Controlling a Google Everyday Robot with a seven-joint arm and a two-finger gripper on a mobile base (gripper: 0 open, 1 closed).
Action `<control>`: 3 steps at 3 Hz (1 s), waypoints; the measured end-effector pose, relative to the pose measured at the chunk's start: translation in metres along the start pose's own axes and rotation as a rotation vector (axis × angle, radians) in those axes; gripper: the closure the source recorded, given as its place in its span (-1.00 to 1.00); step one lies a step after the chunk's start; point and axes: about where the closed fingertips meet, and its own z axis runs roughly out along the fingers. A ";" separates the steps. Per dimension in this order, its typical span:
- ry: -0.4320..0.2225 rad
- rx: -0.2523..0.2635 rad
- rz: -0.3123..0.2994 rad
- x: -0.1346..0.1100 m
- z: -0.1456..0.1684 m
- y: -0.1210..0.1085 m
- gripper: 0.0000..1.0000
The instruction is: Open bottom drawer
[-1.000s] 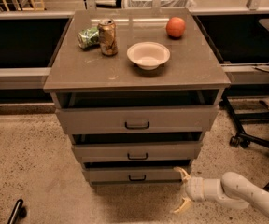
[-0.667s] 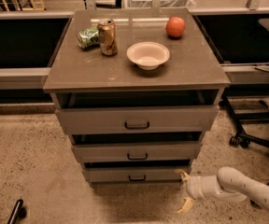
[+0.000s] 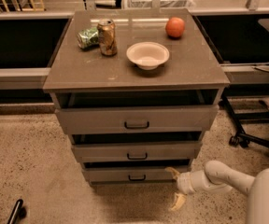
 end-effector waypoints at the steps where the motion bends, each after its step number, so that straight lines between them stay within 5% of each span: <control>1: 0.039 -0.042 -0.116 0.016 0.025 -0.019 -1.00; 3: 0.090 0.071 -0.200 0.041 0.022 -0.045 -1.00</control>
Offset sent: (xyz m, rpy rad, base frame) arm 0.0621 -0.0187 -0.0577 -0.1025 -0.2216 0.1172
